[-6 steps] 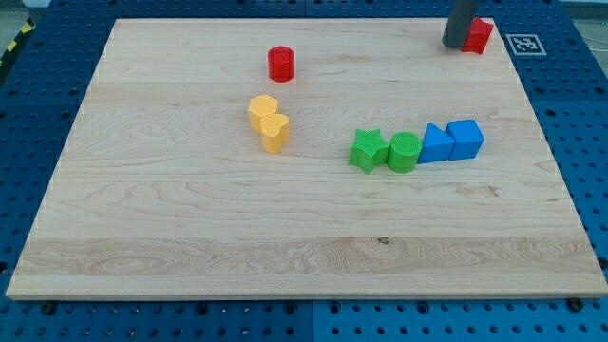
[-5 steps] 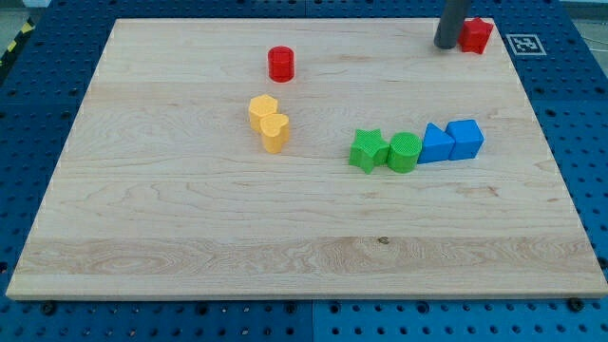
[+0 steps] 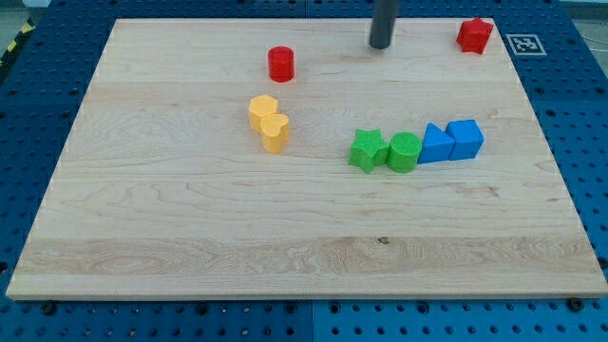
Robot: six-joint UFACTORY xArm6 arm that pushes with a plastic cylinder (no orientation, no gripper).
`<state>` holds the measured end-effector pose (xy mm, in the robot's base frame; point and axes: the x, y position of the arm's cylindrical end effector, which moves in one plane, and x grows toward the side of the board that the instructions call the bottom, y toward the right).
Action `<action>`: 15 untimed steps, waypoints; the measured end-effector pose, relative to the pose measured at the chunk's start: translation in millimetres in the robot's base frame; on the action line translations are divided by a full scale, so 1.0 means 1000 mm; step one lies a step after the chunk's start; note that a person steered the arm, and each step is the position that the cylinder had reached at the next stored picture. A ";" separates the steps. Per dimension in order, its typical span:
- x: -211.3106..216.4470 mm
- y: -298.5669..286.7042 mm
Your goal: Move the red circle to the left of the red star
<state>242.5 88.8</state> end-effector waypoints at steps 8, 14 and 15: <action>-0.023 -0.266; 0.089 -0.136; 0.071 -0.119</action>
<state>313.8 -29.9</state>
